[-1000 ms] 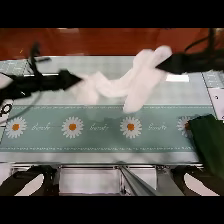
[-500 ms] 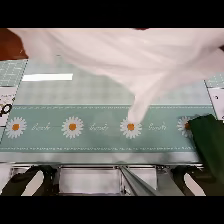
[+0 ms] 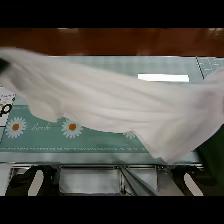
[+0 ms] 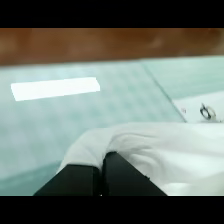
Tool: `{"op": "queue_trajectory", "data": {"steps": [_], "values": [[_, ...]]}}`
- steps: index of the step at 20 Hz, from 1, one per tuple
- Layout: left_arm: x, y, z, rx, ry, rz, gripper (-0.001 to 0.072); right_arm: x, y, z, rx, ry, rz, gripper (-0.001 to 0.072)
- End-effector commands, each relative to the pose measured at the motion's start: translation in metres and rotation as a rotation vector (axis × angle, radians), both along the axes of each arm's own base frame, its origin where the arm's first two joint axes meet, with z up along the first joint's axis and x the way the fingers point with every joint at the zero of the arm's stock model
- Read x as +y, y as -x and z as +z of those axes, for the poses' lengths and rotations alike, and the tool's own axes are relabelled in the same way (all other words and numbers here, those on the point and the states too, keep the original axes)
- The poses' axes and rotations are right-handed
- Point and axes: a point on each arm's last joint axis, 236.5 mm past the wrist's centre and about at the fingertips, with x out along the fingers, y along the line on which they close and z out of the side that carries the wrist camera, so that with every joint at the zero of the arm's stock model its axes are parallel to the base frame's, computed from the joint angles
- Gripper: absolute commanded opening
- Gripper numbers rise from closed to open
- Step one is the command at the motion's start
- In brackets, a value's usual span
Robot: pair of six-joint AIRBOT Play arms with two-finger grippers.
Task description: Fold the shirts.
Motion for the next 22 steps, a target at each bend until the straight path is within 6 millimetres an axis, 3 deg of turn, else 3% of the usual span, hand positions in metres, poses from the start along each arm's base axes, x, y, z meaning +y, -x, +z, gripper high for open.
{"op": "queue_trajectory", "data": {"steps": [1, 6, 10, 13, 17, 18, 19, 20, 22], "values": [[-0.002, 0.009, -0.099, 0.263, 0.028, -0.034, 0.0018, 0.001, -0.011, -0.065, 0.166, 0.001, 0.012, 0.0026], [0.015, -0.025, -0.232, 0.539, 0.143, 0.075, 0.0018, 0.0, -0.079, -0.167, 0.331, -0.008, -0.004, 0.0025], [0.033, -0.067, -0.282, 0.602, 0.162, 0.164, 0.0018, 0.006, -0.16, -0.213, 0.386, -0.052, -0.014, 0.0026], [0.025, -0.098, -0.308, 0.646, 0.181, 0.178, 0.0019, 0.024, -0.208, -0.246, 0.483, -0.138, 0.006, 0.0026], [0.01, -0.113, -0.358, 0.746, 0.145, 0.187, 0.0019, 0.025, -0.254, -0.266, 0.525, -0.203, -0.04, 0.0028], [0.007, -0.113, -0.368, 0.776, 0.148, 0.184, 0.0019, 0.02, -0.265, -0.263, 0.517, -0.229, -0.083, 0.0132], [0.003, -0.112, -0.373, 0.804, 0.165, 0.178, 0.0019, 0.015, -0.271, -0.257, 0.504, -0.25, -0.103, 0.0426], [0.0, -0.108, -0.376, 0.827, 0.176, 0.166, 0.0018, 0.006, -0.273, -0.249, 0.496, -0.248, -0.109, 0.041], [-0.005, -0.102, -0.375, 0.85, 0.179, 0.137, 0.0019, -0.025, -0.255, -0.239, 0.541, -0.214, -0.131, 0.041]]}}
